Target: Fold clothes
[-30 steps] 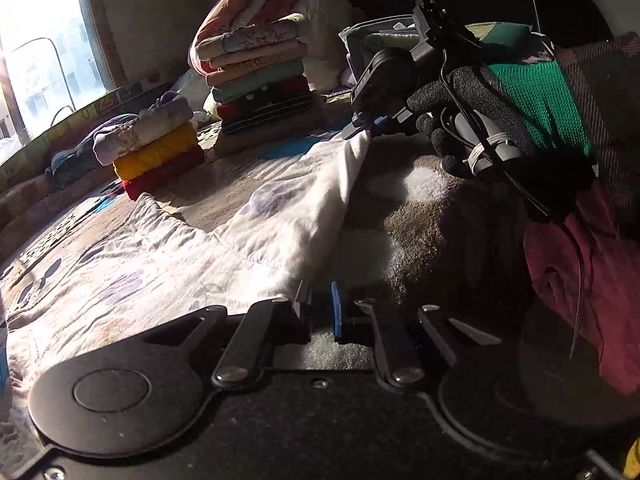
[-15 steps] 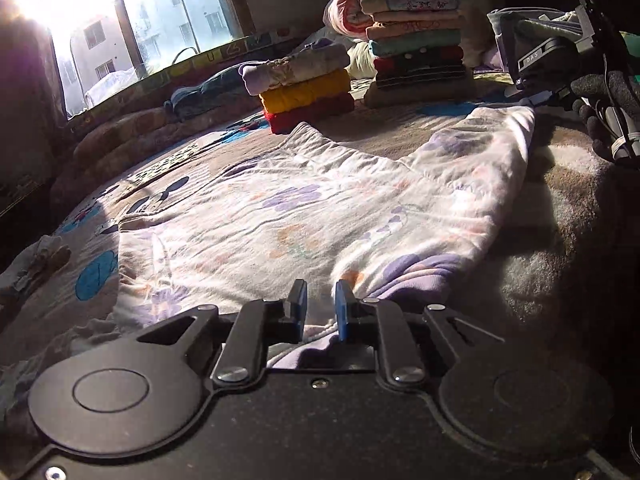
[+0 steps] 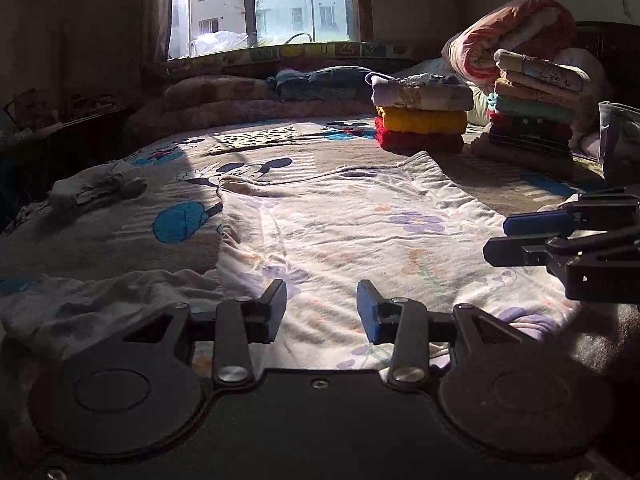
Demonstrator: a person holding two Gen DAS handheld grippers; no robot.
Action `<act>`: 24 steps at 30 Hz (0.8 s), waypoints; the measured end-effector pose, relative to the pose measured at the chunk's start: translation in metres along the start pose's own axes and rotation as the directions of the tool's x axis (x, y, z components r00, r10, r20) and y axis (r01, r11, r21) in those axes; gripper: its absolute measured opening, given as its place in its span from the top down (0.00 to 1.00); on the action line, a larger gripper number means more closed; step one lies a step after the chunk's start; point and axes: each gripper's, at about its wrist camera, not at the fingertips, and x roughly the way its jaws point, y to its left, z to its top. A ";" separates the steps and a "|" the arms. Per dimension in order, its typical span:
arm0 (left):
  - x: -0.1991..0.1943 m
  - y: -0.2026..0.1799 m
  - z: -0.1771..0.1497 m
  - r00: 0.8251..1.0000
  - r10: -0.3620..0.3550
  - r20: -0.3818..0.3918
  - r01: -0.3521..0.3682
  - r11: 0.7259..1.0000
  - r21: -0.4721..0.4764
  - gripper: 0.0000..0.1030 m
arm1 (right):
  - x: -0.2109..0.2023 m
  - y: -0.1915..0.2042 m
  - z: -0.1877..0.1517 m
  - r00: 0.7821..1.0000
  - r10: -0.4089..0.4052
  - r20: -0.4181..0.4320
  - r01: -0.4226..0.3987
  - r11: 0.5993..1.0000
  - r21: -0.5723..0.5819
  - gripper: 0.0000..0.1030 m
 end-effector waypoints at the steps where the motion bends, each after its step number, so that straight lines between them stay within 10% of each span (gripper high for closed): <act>1: -0.002 0.012 0.003 0.999 0.039 0.027 -0.037 0.998 -0.043 0.62 | 0.006 0.007 -0.003 0.999 0.020 -0.026 -0.021 0.999 -0.025 0.67; 5: 0.041 0.064 -0.023 0.978 0.012 -0.210 -0.060 0.973 -0.225 0.55 | 0.025 0.024 -0.024 0.985 0.018 -0.170 -0.040 0.991 -0.126 0.65; 10: 0.005 0.083 -0.010 0.998 0.061 -0.016 -0.063 0.961 -0.270 0.57 | 0.013 0.036 -0.008 0.980 0.009 -0.197 -0.036 0.990 -0.135 0.65; 12: -0.005 0.115 -0.010 0.987 0.160 0.007 -0.145 0.910 -0.388 0.57 | 0.007 0.050 0.002 0.989 0.022 -0.148 -0.044 0.988 -0.148 0.65; 16: -0.015 0.191 -0.024 0.909 0.399 -0.120 -0.390 0.714 -0.581 0.58 | 0.024 0.095 0.028 0.990 0.109 -0.089 -0.126 0.969 -0.214 0.65; 20: -0.011 0.244 -0.050 0.936 0.300 -0.184 -0.326 0.537 -0.778 0.59 | 0.064 0.138 0.048 0.979 0.188 -0.081 -0.201 0.954 -0.220 0.65; 22: -0.004 0.254 -0.054 0.950 0.263 -0.166 -0.284 0.518 -0.807 0.62 | 0.077 0.151 0.050 0.975 0.201 -0.090 -0.216 0.953 -0.214 0.65; 24: -0.001 0.262 -0.046 0.956 0.259 -0.136 -0.261 0.550 -0.793 0.91 | 0.084 0.156 0.046 0.975 0.197 -0.106 -0.215 0.954 -0.208 0.64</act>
